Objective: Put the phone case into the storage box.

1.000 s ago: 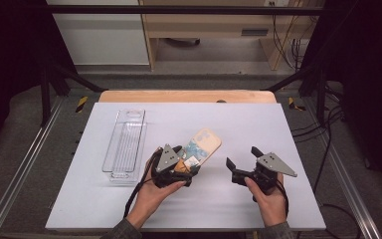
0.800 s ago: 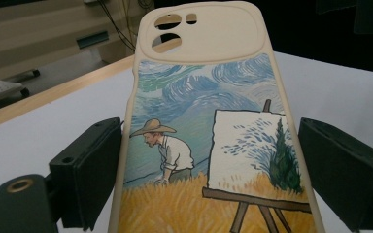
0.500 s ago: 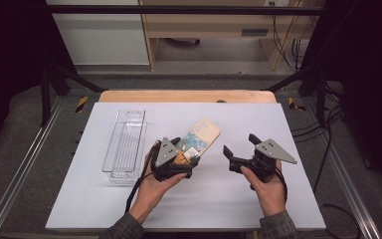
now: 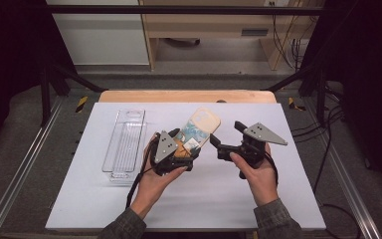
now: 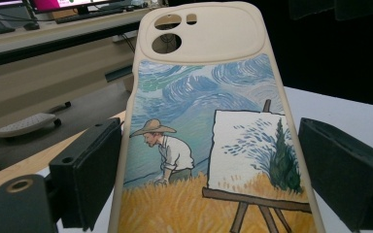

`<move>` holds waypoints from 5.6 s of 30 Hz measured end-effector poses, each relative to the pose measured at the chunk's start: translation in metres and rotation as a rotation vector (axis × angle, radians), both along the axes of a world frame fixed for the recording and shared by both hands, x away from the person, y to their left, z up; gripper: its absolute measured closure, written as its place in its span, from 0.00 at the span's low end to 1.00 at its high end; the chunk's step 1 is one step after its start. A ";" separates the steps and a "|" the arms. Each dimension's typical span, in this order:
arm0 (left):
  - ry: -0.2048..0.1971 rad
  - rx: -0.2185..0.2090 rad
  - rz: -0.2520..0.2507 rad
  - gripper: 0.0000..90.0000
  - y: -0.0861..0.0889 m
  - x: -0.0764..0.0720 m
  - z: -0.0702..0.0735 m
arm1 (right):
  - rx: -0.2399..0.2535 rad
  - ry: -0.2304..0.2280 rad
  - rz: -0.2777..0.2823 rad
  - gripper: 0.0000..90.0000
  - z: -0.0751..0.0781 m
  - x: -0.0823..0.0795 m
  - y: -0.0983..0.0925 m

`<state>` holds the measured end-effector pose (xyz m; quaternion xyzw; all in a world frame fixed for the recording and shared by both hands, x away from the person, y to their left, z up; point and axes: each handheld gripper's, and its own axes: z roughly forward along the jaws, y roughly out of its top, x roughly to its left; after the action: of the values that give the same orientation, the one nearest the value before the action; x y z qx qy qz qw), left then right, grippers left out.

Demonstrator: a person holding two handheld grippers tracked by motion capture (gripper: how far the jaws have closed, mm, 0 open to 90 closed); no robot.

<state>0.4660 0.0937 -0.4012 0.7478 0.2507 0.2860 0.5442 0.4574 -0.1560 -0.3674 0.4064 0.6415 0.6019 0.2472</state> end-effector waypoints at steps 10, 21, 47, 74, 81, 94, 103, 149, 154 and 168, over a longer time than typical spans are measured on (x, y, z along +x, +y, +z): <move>-0.021 -0.013 -0.013 0.12 -0.002 -0.005 0.000 | 0.068 0.039 0.037 0.13 0.001 0.014 0.004; -0.047 -0.043 -0.025 0.12 -0.002 -0.014 0.002 | 0.161 0.105 0.116 0.32 -0.003 0.022 0.012; -0.029 -0.064 -0.062 0.12 -0.003 -0.020 -0.016 | 0.276 0.170 0.264 0.92 -0.002 0.024 0.012; -0.010 -0.130 -0.047 0.02 0.000 -0.015 -0.018 | 0.007 0.061 0.321 0.98 0.019 0.014 0.044; 0.005 -0.139 -0.049 0.01 0.001 -0.012 -0.015 | -0.037 0.058 0.331 0.98 0.013 0.012 0.051; 0.018 -0.130 -0.054 0.01 0.003 -0.010 -0.018 | -0.059 0.064 0.333 0.98 0.000 0.012 0.056; 0.032 -0.126 -0.052 0.01 0.005 -0.010 -0.021 | -0.055 0.066 0.337 0.98 -0.004 0.011 0.058; 0.061 -0.111 -0.038 0.12 0.007 -0.012 -0.022 | -0.063 0.078 0.350 0.90 -0.016 0.003 0.068; 0.061 -0.110 -0.033 0.12 0.010 -0.010 -0.022 | -0.063 0.068 0.326 0.73 -0.011 0.001 0.066; 0.052 -0.102 -0.023 0.12 0.011 -0.010 -0.023 | -0.052 0.010 0.223 0.37 0.007 -0.005 0.050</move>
<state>0.4560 0.1043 -0.4239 0.7291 0.2706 0.2470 0.5781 0.4526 -0.1061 -0.3599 0.3289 0.6995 0.6066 0.1860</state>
